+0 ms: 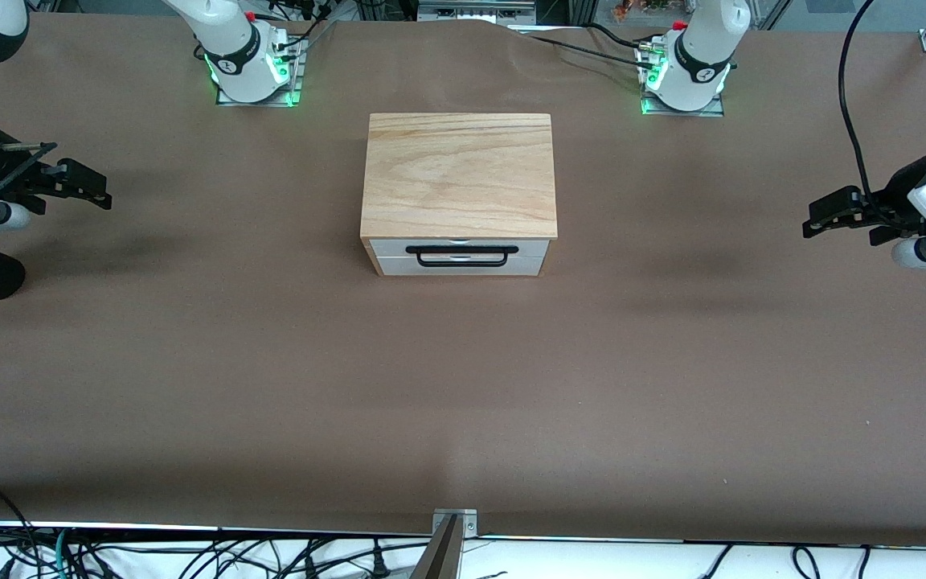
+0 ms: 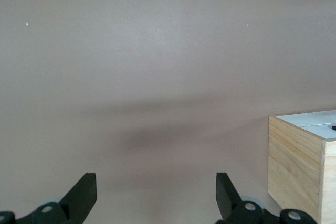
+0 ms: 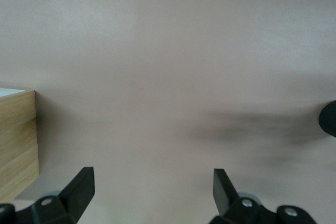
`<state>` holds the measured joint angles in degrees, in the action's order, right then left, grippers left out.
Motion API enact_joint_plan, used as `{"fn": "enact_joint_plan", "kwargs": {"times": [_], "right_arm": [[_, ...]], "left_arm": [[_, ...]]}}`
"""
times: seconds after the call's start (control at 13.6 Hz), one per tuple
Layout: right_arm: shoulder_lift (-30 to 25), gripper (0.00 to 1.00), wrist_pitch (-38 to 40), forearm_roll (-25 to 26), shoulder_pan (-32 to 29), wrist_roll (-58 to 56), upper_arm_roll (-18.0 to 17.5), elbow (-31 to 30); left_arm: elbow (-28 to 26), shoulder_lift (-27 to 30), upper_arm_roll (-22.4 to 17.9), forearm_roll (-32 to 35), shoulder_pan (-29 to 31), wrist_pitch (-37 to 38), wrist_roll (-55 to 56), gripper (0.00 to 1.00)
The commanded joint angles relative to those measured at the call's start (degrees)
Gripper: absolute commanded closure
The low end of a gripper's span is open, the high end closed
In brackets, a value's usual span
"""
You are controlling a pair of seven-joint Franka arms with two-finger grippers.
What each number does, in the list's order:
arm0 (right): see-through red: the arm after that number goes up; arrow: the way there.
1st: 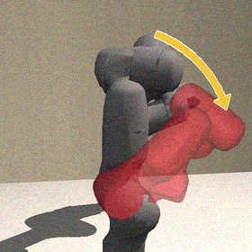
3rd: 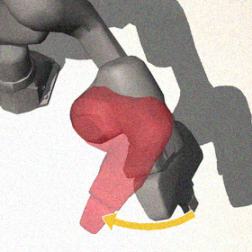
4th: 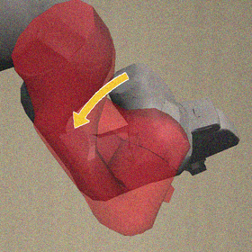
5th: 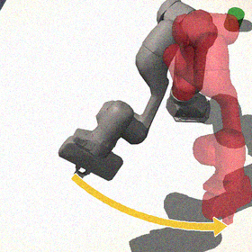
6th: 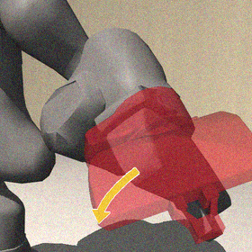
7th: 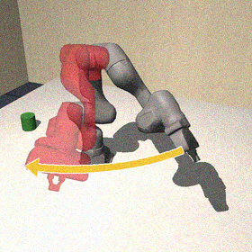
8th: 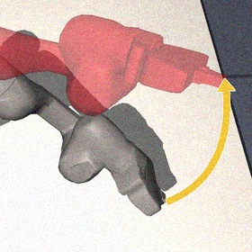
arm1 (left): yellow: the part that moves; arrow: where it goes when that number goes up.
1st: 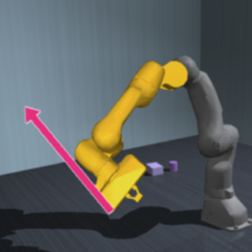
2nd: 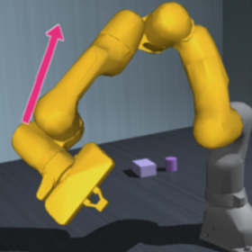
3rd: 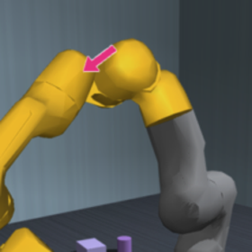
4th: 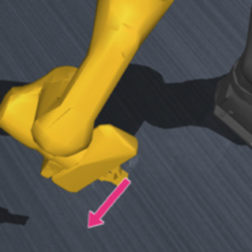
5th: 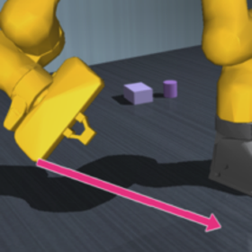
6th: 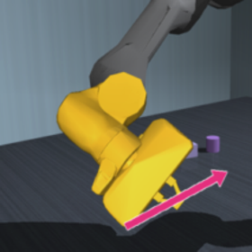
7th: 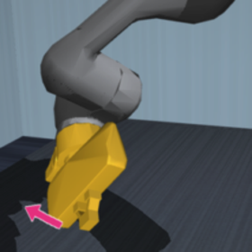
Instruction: Pull top drawer with both arms simultaneously
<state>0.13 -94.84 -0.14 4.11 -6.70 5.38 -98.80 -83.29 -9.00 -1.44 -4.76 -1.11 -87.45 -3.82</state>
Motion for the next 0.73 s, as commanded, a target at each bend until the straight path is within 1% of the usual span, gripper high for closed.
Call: {"fn": "enact_joint_plan", "kwargs": {"times": [0.0, 0.66], "right_arm": [[-0.3, 0.00, 0.7, -0.7, -0.2, -0.2, -0.4, 1.0], [-0.1, 0.00, 1.1, -0.7, -0.1, -0.8, -0.3, 1.2]], "left_arm": [[2.0, -1.0, 0.0, 1.0, -0.1, 0.4, -1.3, 0.00], [2.0, -1.0, 0.0, 0.9, -0.1, 0.4, -1.3, 0.00]]}}
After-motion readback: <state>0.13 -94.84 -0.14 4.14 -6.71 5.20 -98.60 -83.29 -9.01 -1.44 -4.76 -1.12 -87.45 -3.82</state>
